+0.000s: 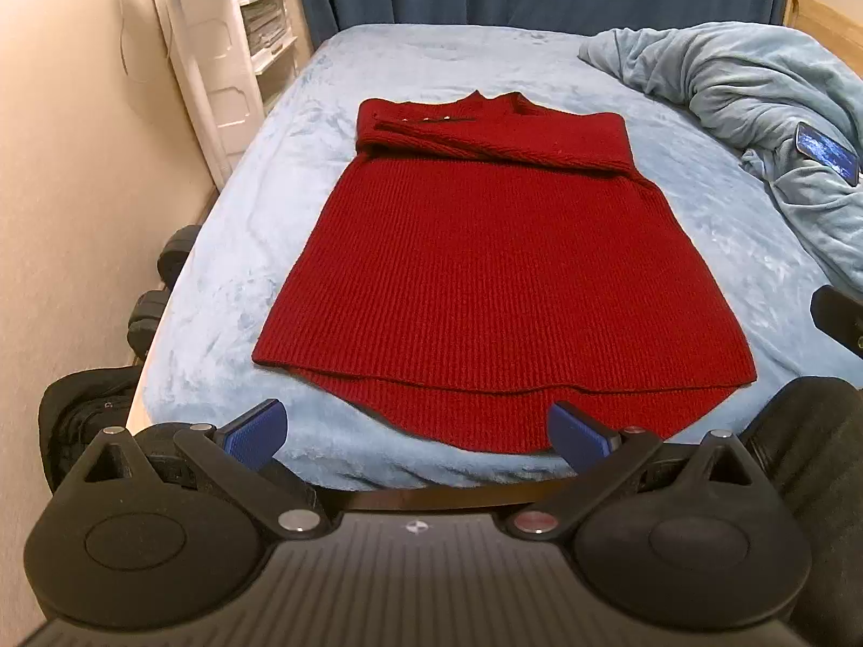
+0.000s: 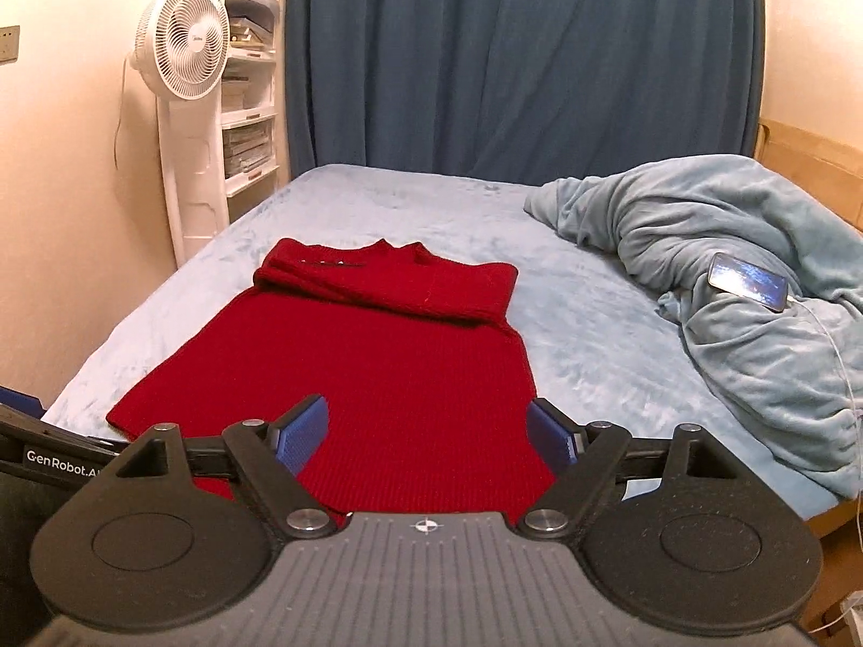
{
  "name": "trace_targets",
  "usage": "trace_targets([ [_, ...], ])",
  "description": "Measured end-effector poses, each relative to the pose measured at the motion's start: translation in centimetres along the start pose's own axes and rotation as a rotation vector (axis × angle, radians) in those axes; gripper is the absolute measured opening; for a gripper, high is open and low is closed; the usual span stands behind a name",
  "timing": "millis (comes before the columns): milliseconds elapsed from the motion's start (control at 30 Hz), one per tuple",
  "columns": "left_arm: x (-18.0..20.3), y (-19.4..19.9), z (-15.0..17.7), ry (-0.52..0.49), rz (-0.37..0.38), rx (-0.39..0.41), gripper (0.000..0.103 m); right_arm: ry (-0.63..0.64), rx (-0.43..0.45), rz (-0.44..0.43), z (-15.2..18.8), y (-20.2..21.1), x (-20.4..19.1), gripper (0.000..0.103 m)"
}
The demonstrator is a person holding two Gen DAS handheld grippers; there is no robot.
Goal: Fold small clothes
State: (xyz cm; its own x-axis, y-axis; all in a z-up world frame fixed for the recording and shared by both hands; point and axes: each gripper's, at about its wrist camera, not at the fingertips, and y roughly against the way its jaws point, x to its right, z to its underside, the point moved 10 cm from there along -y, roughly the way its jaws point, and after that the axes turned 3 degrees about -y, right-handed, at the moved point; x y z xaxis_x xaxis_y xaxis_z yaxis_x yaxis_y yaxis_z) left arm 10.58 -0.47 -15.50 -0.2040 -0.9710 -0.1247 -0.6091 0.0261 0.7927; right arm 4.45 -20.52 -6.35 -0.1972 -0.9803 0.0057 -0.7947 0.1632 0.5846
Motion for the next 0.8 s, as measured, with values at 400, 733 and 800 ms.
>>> trace_targets([
  [400,-0.6,-0.3,0.2,0.006,0.006,-0.007,0.103,0.016,-0.019,-0.006,0.1,-0.1,-0.2,0.083],
  [733,-0.6,-1.3,0.1,-0.001,0.015,-0.023,0.103,0.031,-0.053,-0.007,0.3,-1.2,-0.7,0.083],
  [800,-0.6,-1.5,0.2,0.002,0.015,-0.026,0.103,0.031,-0.062,-0.006,0.3,-1.4,-1.0,0.083],
])
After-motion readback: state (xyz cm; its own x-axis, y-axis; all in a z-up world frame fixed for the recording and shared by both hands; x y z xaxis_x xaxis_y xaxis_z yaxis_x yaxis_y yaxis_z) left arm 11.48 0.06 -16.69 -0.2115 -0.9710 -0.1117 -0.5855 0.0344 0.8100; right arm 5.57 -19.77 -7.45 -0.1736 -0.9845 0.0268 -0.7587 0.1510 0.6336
